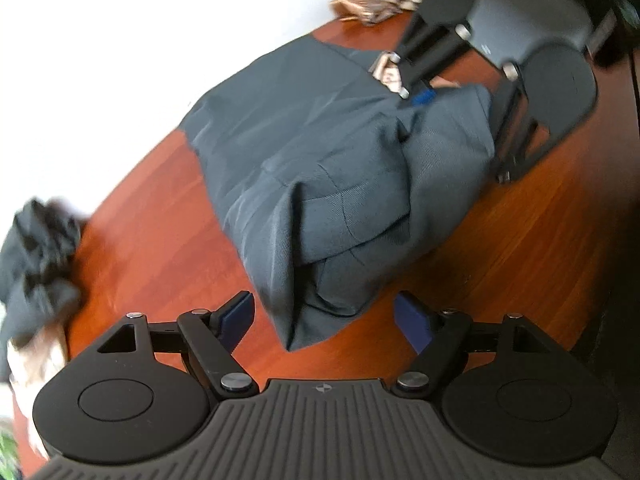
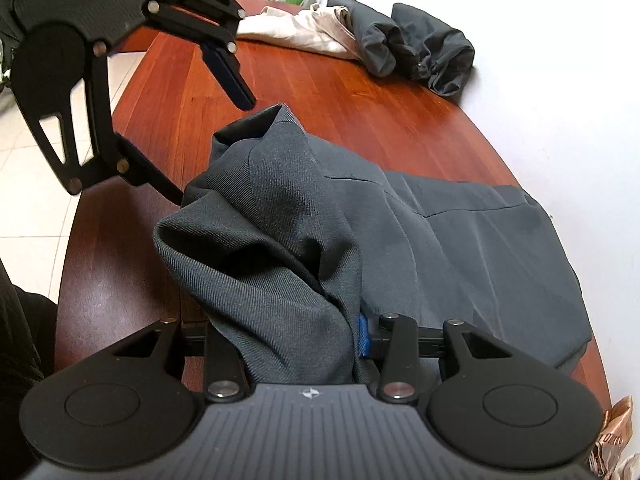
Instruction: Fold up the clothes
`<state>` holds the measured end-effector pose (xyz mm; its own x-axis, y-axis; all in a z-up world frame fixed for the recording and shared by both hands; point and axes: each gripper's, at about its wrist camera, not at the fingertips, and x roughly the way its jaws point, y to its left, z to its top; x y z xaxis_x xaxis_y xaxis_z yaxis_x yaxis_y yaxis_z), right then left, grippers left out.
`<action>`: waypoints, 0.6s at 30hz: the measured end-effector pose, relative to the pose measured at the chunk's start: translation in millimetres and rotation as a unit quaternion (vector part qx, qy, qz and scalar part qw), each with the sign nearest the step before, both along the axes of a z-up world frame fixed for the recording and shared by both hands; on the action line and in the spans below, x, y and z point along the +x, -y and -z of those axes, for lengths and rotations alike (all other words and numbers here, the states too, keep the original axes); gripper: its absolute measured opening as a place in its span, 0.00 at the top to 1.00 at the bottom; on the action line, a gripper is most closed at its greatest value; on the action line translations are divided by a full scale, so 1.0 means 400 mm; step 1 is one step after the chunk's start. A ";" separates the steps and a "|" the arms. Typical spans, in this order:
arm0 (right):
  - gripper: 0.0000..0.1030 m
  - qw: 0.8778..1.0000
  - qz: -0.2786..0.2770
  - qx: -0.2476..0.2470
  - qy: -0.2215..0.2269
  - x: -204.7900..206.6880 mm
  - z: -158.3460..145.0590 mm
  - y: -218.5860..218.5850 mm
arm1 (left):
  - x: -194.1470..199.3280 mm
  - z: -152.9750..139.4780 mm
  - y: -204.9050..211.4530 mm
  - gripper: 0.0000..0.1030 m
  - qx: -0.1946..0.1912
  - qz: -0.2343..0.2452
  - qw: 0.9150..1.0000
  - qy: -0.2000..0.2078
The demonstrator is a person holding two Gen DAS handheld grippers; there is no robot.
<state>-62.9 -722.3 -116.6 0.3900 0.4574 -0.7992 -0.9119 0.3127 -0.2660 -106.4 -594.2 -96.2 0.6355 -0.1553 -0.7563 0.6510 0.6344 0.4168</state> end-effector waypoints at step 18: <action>0.61 0.996 0.073 0.037 -0.032 0.056 -0.082 0.023 | 0.089 0.046 0.013 0.20 0.055 0.145 0.985 0.080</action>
